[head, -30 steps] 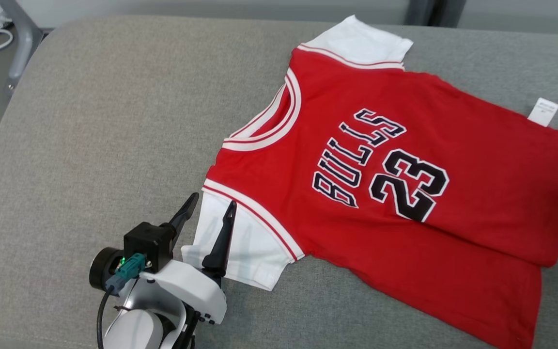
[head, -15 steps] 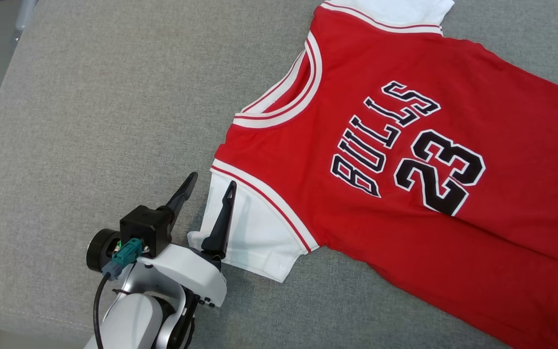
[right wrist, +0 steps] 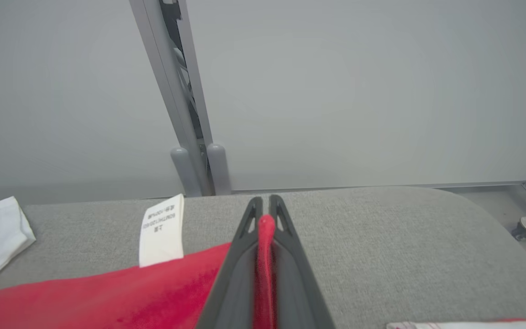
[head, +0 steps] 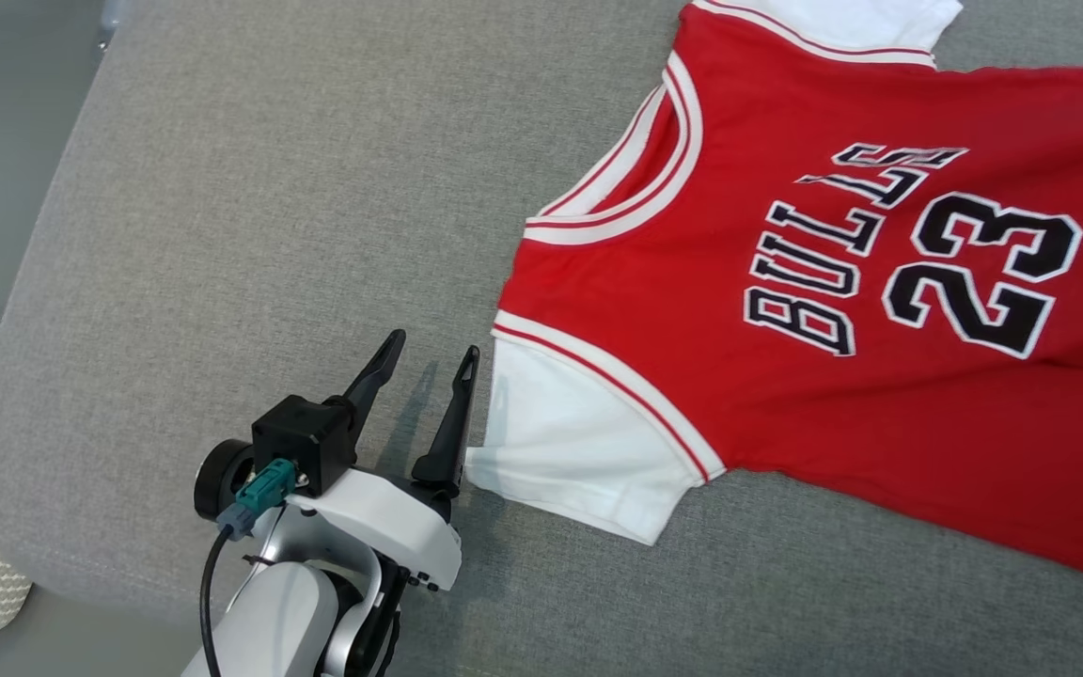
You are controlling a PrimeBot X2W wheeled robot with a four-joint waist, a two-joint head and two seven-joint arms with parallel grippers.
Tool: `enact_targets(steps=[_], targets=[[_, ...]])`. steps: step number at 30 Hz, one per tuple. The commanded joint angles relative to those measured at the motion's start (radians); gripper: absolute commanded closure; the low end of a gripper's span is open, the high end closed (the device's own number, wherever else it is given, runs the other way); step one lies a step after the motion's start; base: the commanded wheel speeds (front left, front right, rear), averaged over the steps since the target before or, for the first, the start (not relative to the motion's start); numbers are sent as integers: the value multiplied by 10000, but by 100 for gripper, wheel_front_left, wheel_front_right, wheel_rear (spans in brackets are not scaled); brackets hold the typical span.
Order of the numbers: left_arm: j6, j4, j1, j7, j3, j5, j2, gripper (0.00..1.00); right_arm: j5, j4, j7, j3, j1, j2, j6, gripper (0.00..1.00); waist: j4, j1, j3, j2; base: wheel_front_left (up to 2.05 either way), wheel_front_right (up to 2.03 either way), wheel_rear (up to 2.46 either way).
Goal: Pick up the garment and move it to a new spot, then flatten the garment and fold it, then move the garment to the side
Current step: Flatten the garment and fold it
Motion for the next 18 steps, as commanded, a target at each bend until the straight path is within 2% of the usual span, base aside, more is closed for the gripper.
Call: enact_targets(steps=[1,5,6,7,12,18], targets=[[-45,44,-177,-49,30,-69,16,0,-96,68,43,6,-199,-160,-8,100,170,0,86,0,0,0,0],[-76,191,-191,-168,1,-119,-39,0,-461,397,45,110,-805,-522,-8,100,381,0,193,0,0,0,0],[-81,222,-196,-192,-12,-128,-55,0,-576,505,-30,45,-929,-624,-8,29,400,0,222,0,0,0,0],[-85,252,-211,-198,-23,-141,-74,0,-719,669,-75,-11,-1012,-635,-8,0,409,0,243,0,0,0,0],[-76,382,-269,-275,-10,-169,-71,0,-1135,1005,-733,56,-1116,-61,-8,0,164,0,170,0,0,0,0],[37,500,-153,-292,94,-157,122,0,-911,1005,-1885,367,-402,839,-6,0,-627,0,-516,0,0,0,0]])
